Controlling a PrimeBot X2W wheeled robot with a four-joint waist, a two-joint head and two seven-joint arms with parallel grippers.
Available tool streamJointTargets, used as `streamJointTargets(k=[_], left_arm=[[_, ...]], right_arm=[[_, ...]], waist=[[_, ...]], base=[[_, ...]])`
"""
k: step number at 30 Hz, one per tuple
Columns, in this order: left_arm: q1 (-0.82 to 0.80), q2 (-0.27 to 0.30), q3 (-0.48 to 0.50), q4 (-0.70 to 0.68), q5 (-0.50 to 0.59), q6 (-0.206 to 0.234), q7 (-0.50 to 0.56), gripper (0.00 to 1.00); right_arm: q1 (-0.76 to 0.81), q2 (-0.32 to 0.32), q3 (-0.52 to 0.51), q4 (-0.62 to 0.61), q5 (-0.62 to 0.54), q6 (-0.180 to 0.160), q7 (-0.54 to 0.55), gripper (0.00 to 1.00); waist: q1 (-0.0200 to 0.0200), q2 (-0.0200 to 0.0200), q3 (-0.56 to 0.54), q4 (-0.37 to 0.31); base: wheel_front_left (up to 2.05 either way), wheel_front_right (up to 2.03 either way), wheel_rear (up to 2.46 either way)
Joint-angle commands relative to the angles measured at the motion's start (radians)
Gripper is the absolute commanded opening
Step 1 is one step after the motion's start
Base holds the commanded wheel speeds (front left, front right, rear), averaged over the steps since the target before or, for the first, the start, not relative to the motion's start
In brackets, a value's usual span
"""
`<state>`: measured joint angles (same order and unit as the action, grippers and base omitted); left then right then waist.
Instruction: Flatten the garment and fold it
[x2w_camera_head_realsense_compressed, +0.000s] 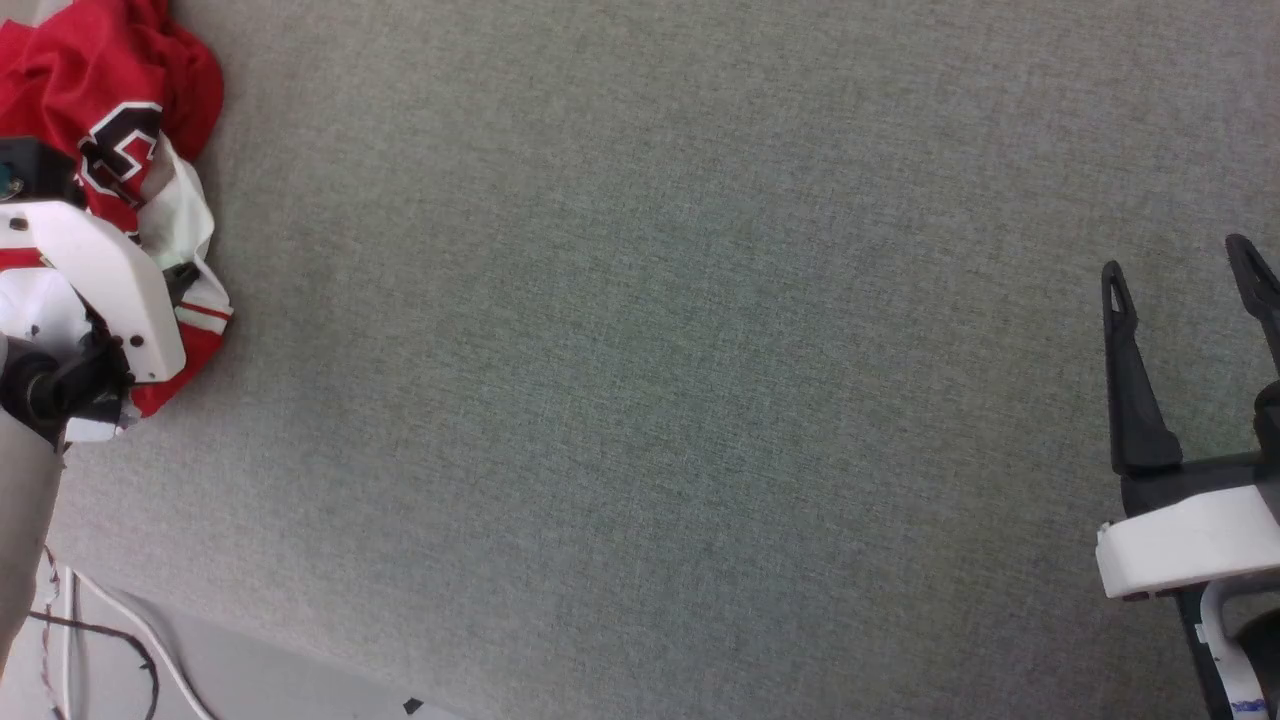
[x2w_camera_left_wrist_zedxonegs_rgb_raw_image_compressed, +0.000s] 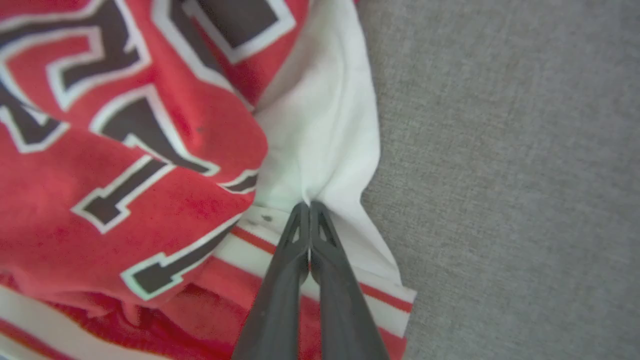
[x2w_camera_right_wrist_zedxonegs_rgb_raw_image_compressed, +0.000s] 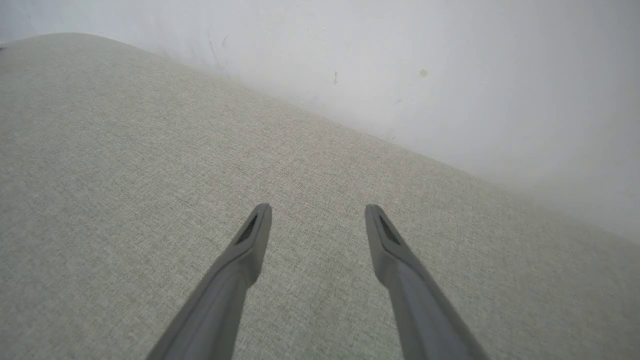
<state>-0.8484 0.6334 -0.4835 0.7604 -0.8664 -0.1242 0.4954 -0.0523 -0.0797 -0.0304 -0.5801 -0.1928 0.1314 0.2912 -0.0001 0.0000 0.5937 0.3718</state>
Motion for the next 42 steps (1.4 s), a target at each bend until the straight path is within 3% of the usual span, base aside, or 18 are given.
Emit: streamJointTargets(k=[1, 8, 17, 29, 38, 42], left_arm=[[0.031, -0.019, -0.041, 0.026, -0.018, -0.006, 0.008, 0.0], [-0.001, 0.036, -0.097, 0.01, -0.096, -0.006, -0.009, 0.0], [-0.059, 0.14, -0.116, -0.02, -0.105, -0.006, -0.112, 0.0], [-0.229, 0.228, -0.135, -0.146, 0.011, 0.001, -0.23, 0.0], [-0.379, 0.227, -0.14, -0.262, 0.123, 0.076, -0.267, 0.0], [-0.44, 0.195, -0.134, -0.318, 0.142, 0.113, -0.269, 0.0]], right_arm=[[-0.012, -0.005, 0.0, -0.009, -0.004, -0.001, 0.004, 1.0], [-0.023, 0.004, 0.01, 0.019, 0.007, -0.001, -0.017, 1.0], [-0.03, 0.023, 0.007, 0.094, 0.046, -0.001, -0.091, 1.0], [-0.01, 0.029, -0.02, 0.219, 0.169, -0.001, -0.211, 1.0], [0.017, 0.029, -0.046, 0.288, 0.241, -0.001, -0.281, 1.0], [0.028, 0.029, -0.062, 0.306, 0.261, -0.001, -0.305, 1.0]], waist=[[0.0001, 0.0, 0.001, 0.002], [0.0001, 0.0, -0.032, 0.0], [0.0001, 0.0, -0.119, -0.021], [0.0001, 0.0, -0.283, -0.065], [0.0001, 0.0, -0.376, -0.118], [0.0001, 0.0, -0.405, -0.154]], base=[[0.0, 0.0, 0.0], [0.0, 0.0, 0.0], [0.0, 0.0, 0.0], [0.0, 0.0, 0.0], [0.0, 0.0, 0.0], [0.0, 0.0, 0.0]])
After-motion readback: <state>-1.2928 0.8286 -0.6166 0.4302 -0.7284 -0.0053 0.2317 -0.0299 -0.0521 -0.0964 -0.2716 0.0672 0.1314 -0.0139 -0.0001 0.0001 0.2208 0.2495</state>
